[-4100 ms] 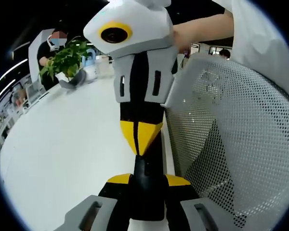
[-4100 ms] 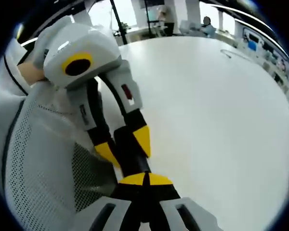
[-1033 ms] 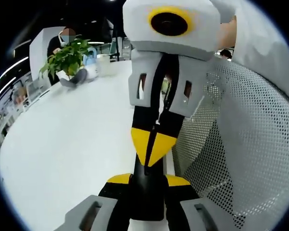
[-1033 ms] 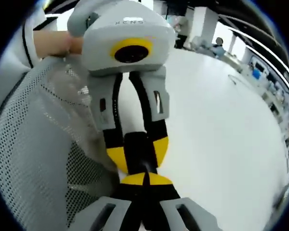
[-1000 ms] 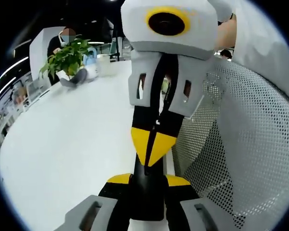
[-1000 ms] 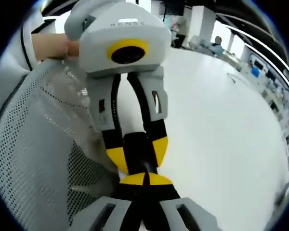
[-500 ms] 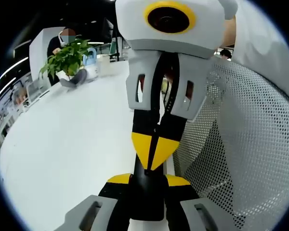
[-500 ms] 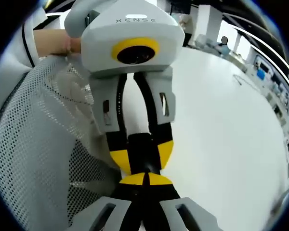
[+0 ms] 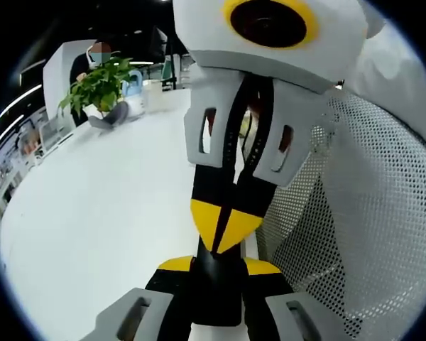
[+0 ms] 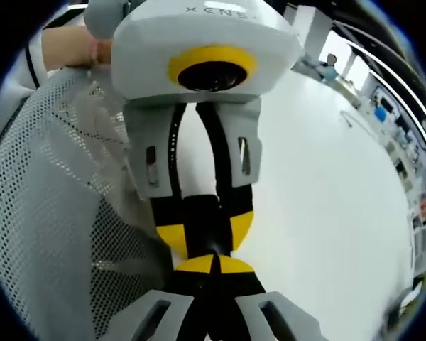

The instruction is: Press the specified remote control buttons in sequence, fully releasing each button before pressing the next.

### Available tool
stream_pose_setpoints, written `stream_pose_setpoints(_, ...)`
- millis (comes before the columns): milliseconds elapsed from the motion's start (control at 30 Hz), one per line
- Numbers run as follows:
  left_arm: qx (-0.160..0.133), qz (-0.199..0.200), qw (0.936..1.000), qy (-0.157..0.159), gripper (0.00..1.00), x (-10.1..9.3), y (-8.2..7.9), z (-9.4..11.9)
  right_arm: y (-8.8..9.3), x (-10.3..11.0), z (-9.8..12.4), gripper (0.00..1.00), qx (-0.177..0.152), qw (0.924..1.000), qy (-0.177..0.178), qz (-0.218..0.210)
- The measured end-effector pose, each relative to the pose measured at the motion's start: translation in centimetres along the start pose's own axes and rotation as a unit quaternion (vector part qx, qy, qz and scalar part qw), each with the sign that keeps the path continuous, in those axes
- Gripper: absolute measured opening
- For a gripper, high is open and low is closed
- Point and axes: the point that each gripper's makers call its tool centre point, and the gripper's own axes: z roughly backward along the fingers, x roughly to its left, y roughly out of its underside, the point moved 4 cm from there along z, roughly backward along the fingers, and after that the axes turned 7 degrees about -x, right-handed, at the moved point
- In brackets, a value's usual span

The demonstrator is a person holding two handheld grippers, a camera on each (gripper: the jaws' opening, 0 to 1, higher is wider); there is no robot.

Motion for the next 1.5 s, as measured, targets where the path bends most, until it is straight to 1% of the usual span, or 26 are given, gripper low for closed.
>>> stream_pose_setpoints(33,-0.001,0.000,1.0000,0.000,0.24,0.00,0.01,0.01,0.08,-0.06,0.05,0.00,-0.003,1.0000,-0.001,-0.002)
stream_pose_setpoints(67,-0.001,0.000,1.0000,0.000,0.24,0.01,0.01,0.00,0.15,-0.12,0.08,0.00,-0.009,0.9999,-0.004,-0.014)
stream_pose_setpoints(100,-0.001,0.000,1.0000,0.001,0.24,0.02,0.05,0.00,0.20,-0.17,0.13,0.00,-0.022,0.9991,-0.010,-0.035)
stream_pose_setpoints(167,-0.002,0.000,1.0000,0.000,0.24,0.01,0.03,0.00,0.34,-0.32,0.22,0.00,-0.037,0.9976,-0.014,-0.057)
stream_pose_setpoints(200,-0.002,0.000,1.0000,0.000,0.24,0.00,0.03,0.00,0.42,-0.37,0.26,0.00,-0.039,0.9973,-0.013,-0.061)
stream_pose_setpoints(267,-0.003,0.000,1.0000,0.001,0.24,0.01,0.04,0.00,0.48,-0.30,0.32,0.00,-0.043,0.9974,-0.015,-0.057)
stream_pose_setpoints(333,-0.004,0.000,1.0000,0.001,0.24,-0.01,0.04,0.01,0.48,-0.26,0.34,0.00,-0.060,0.9950,-0.015,-0.078)
stream_pose_setpoints(400,-0.004,0.000,1.0000,0.000,0.24,-0.02,0.04,0.02,0.58,-0.31,0.42,0.00,-0.069,0.9932,-0.019,-0.092)
stream_pose_setpoints(500,-0.004,0.000,1.0000,0.000,0.24,-0.04,0.02,0.01,0.50,-0.21,0.48,0.00,-0.068,0.9922,-0.022,-0.102)
stream_pose_setpoints(633,-0.005,0.001,1.0000,0.001,0.24,-0.01,0.02,0.00,0.22,0.04,0.36,0.00,-0.066,0.9937,-0.030,-0.086)
stream_pose_setpoints(800,-0.005,0.001,1.0000,0.001,0.24,-0.02,0.02,-0.01,0.15,-0.01,0.27,0.00,-0.062,0.9943,-0.035,-0.080)
stream_pose_setpoints(867,-0.004,0.000,1.0000,0.001,0.24,-0.04,0.00,-0.01,0.11,0.01,0.18,0.00,-0.054,0.9960,-0.038,-0.061)
stream_pose_setpoints(1000,-0.004,-0.001,1.0000,0.002,0.24,-0.05,-0.01,0.00,-0.04,0.08,0.09,0.00,-0.041,0.9977,-0.039,-0.038)
stream_pose_setpoints(1300,-0.004,0.000,1.0000,0.001,0.24,-0.03,-0.01,-0.02,-0.03,0.10,0.04,0.00,-0.036,0.9985,-0.035,-0.022)
stream_pose_setpoints(1500,-0.003,0.000,1.0000,0.001,0.24,-0.02,0.00,-0.01,-0.08,-0.05,-0.05,0.00,-0.032,0.9985,-0.035,-0.027)
